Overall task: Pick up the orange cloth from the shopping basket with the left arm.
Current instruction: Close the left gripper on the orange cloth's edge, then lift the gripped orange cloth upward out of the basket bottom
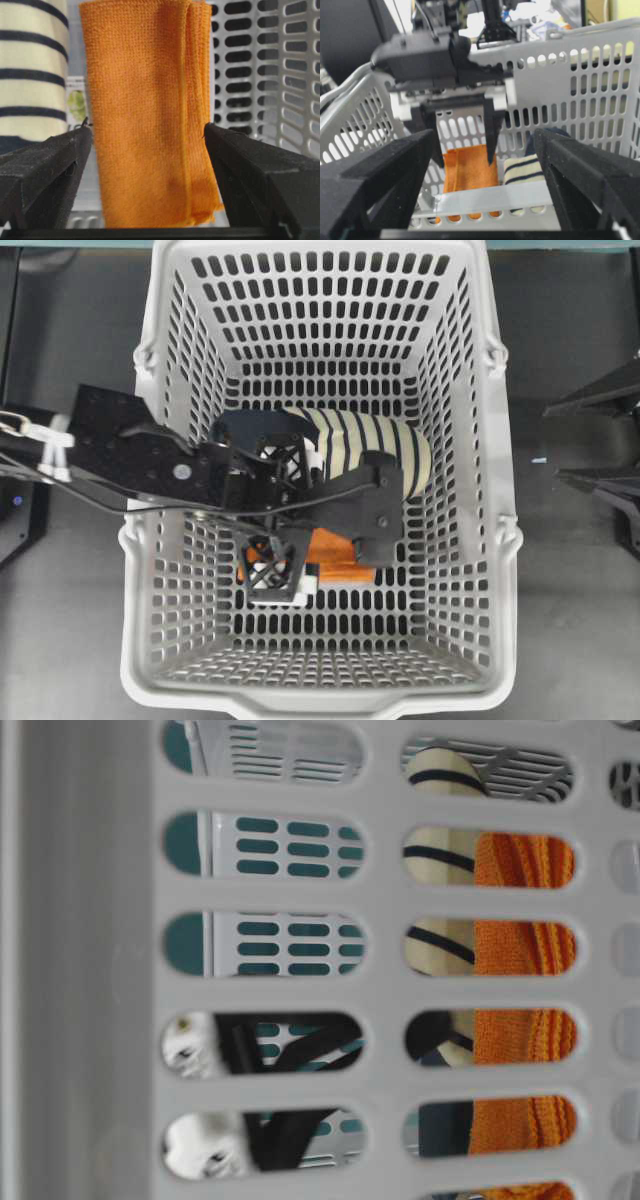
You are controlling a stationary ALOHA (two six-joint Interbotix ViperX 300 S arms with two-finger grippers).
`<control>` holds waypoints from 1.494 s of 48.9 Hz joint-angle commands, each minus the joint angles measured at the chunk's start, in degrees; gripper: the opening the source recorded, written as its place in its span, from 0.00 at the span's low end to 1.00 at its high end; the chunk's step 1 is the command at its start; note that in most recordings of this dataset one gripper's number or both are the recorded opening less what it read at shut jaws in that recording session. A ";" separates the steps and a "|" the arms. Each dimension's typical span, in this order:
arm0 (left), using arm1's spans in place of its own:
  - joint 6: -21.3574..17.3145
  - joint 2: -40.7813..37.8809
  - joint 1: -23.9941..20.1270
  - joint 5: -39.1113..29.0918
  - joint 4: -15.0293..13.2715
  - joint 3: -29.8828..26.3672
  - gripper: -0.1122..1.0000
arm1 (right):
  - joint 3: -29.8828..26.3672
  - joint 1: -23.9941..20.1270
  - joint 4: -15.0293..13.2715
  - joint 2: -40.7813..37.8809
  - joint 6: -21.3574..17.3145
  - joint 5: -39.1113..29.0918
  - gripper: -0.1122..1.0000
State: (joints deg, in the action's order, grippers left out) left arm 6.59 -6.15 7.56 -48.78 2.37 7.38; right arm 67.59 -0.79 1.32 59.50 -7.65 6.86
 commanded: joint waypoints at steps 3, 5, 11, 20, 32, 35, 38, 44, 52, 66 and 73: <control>2.81 -0.88 0.35 1.14 0.18 -0.62 0.89 | -0.62 0.09 0.09 -0.35 0.09 0.44 0.79; 3.16 -1.32 0.35 1.41 0.18 -0.18 0.89 | -0.62 0.09 0.09 -0.35 0.18 0.44 0.79; 3.25 -2.72 0.53 2.29 0.18 0.88 0.89 | -0.62 0.09 0.00 -0.35 0.18 0.26 0.79; 3.60 -4.13 0.53 2.99 0.18 2.02 0.88 | -0.53 0.09 0.00 -0.35 0.18 0.26 0.79; 3.69 -4.04 0.53 3.25 0.18 2.37 0.65 | -0.44 0.09 0.00 -0.35 0.18 0.26 0.79; 3.43 -3.87 0.53 3.16 0.18 2.20 0.49 | -0.44 0.09 0.00 -0.35 0.18 0.26 0.79; 3.16 -3.16 0.53 2.90 0.18 1.76 0.34 | -0.44 0.09 0.00 -0.35 0.18 0.26 0.79; 2.55 -1.49 0.44 1.49 0.18 0.35 0.22 | -0.18 0.09 0.00 -0.35 0.18 0.26 0.79; 1.14 0.53 0.26 -4.31 0.18 -4.39 0.22 | 0.00 0.18 0.00 -0.35 0.18 0.44 0.79; -3.16 1.67 -0.09 -20.57 0.18 -23.64 0.22 | 0.18 0.09 0.00 -0.35 0.18 0.35 0.79; -3.69 0.53 -0.44 -28.56 0.26 -33.05 0.22 | 0.26 0.18 0.00 -0.35 0.09 0.44 0.79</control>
State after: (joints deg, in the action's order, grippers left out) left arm 2.99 -6.15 7.47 -73.13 2.37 -18.98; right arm 68.29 -0.70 1.23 59.50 -7.56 6.86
